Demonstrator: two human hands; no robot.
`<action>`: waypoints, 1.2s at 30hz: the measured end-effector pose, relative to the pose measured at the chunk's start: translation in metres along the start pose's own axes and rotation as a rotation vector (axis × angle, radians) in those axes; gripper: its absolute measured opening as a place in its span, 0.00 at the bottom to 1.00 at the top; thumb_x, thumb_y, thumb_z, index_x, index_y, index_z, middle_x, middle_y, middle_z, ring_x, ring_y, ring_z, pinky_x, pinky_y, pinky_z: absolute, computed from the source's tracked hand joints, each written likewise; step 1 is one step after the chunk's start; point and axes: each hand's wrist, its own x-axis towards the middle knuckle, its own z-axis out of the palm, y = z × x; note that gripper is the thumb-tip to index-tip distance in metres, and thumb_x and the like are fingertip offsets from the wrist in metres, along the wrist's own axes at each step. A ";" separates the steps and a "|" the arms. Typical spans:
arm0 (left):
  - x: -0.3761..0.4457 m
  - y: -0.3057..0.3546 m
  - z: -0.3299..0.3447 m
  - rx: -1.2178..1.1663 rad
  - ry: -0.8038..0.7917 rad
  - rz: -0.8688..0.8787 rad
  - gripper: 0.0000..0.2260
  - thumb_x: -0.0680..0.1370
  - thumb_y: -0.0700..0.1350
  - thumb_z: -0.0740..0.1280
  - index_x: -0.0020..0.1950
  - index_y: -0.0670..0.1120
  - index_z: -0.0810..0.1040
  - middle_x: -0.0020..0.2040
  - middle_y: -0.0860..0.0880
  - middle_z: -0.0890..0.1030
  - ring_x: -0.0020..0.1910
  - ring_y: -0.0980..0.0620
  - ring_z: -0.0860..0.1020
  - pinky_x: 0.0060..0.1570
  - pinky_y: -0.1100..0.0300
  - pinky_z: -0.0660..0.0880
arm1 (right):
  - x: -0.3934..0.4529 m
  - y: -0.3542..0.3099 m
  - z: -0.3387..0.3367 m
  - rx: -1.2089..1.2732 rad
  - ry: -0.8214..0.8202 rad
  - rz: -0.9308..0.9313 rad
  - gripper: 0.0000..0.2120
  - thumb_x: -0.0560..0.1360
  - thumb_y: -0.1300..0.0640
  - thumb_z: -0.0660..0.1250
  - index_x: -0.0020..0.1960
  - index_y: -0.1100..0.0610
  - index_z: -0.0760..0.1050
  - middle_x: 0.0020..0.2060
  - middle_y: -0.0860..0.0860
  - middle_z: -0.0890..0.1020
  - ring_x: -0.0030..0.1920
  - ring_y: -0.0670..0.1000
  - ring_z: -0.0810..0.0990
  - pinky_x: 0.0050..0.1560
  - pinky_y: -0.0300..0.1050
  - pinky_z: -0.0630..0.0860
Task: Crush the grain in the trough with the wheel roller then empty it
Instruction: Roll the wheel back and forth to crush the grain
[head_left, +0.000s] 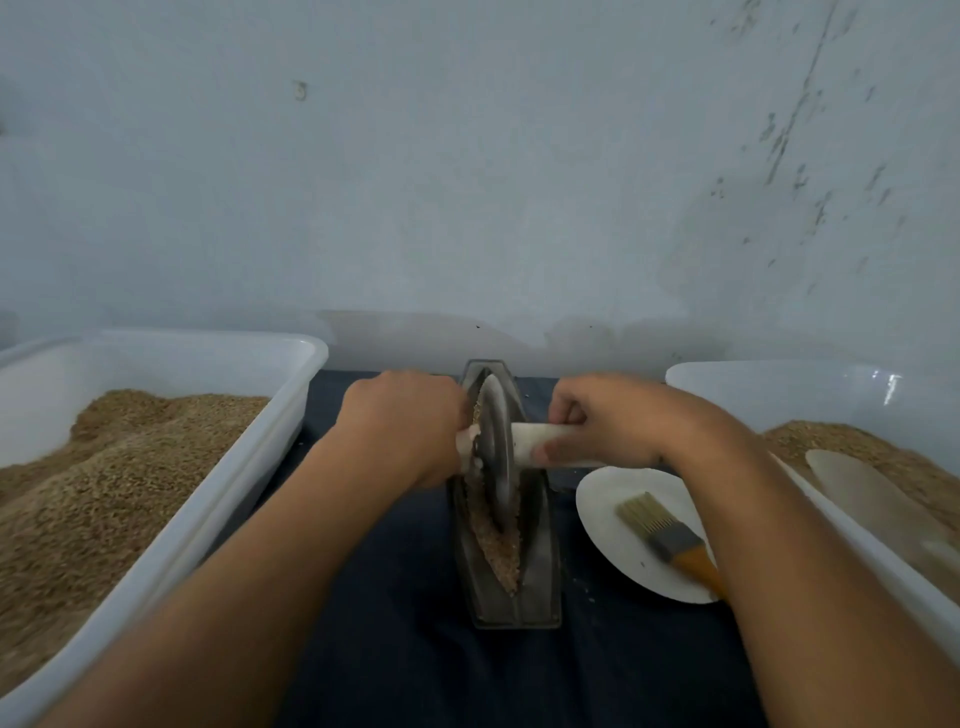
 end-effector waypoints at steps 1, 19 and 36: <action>0.004 0.001 0.006 -0.018 0.027 -0.011 0.11 0.75 0.55 0.67 0.56 0.57 0.77 0.51 0.52 0.80 0.49 0.47 0.77 0.40 0.54 0.69 | 0.005 0.005 0.005 0.034 0.028 0.008 0.15 0.71 0.34 0.70 0.47 0.44 0.76 0.43 0.42 0.80 0.42 0.44 0.79 0.38 0.45 0.73; 0.020 -0.004 0.030 -0.120 0.077 -0.012 0.10 0.77 0.50 0.64 0.58 0.54 0.73 0.51 0.51 0.79 0.50 0.45 0.77 0.50 0.46 0.78 | 0.021 0.010 0.020 0.076 0.184 0.022 0.15 0.78 0.37 0.63 0.57 0.45 0.76 0.50 0.45 0.79 0.49 0.48 0.77 0.47 0.49 0.74; -0.019 0.002 -0.018 0.042 -0.047 0.073 0.14 0.69 0.59 0.73 0.47 0.54 0.74 0.45 0.54 0.77 0.46 0.49 0.76 0.43 0.54 0.72 | -0.012 -0.009 -0.010 -0.018 -0.067 -0.047 0.20 0.61 0.31 0.74 0.43 0.41 0.75 0.41 0.40 0.80 0.41 0.43 0.79 0.37 0.45 0.76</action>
